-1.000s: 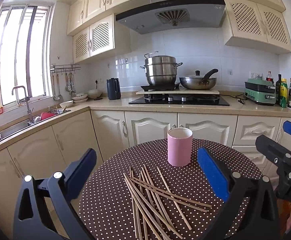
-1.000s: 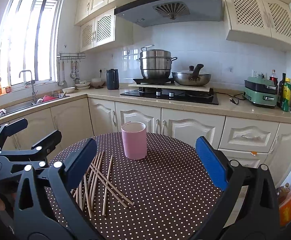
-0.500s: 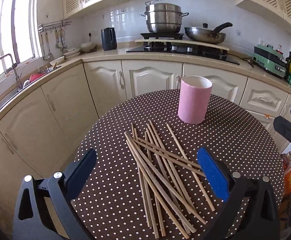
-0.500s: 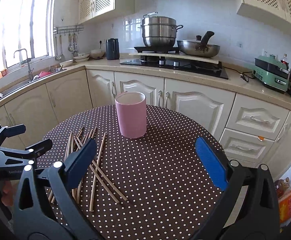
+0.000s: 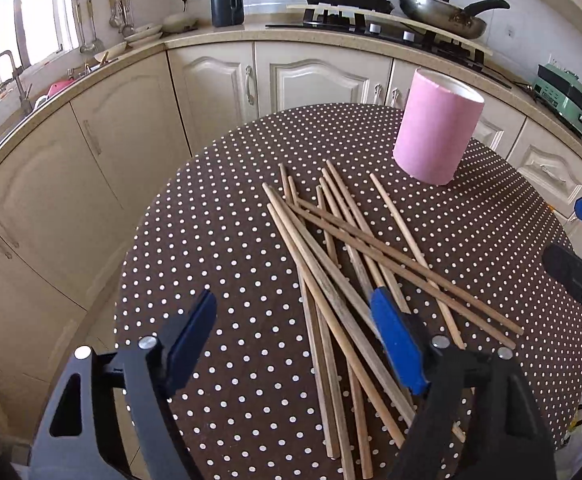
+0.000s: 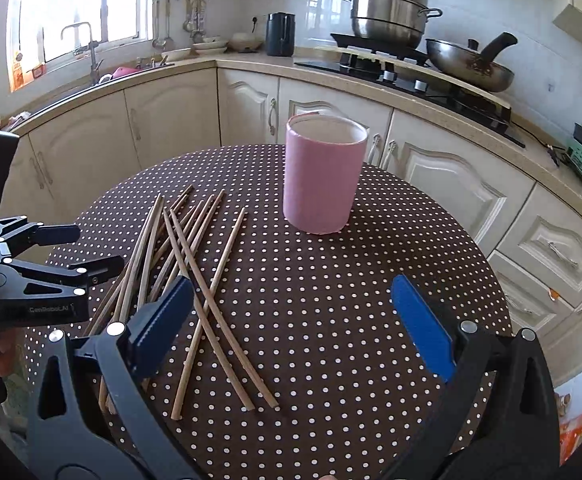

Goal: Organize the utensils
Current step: 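Move both grippers down toward the pile of wooden chopsticks, then align the left gripper on one chopstick while the right gripper positions over another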

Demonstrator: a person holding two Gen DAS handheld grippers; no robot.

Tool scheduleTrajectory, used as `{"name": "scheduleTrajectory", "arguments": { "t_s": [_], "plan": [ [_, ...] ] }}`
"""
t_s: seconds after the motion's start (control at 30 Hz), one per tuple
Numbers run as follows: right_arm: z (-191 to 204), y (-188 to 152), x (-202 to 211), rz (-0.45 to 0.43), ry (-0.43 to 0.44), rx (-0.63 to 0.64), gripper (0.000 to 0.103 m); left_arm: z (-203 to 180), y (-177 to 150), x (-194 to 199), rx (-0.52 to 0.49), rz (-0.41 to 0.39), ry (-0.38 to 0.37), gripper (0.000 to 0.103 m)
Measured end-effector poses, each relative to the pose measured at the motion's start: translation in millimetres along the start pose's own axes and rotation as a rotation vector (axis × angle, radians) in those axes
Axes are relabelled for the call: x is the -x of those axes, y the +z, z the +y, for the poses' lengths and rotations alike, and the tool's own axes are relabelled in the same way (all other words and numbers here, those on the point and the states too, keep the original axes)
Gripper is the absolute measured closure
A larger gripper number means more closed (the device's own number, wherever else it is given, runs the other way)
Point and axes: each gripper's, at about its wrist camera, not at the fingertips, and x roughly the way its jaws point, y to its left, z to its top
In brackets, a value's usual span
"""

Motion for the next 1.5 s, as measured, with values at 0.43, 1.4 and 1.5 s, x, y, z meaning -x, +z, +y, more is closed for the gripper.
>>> {"name": "scheduleTrajectory", "arguments": {
  "t_s": [0.43,1.4,1.5],
  "plan": [
    [19,6,-54,0.147,0.115,0.071,0.013,12,9,-31,0.039,0.071,-0.033,0.056],
    [-4,19,-104,0.345,0.245,0.072,0.036,-5,31,-52,0.047,0.121,-0.257,0.094],
    [-2,21,-112,0.364,0.236,0.077,0.041,-2,29,-47,0.027,0.129,-0.210,0.094]
  ]
}}
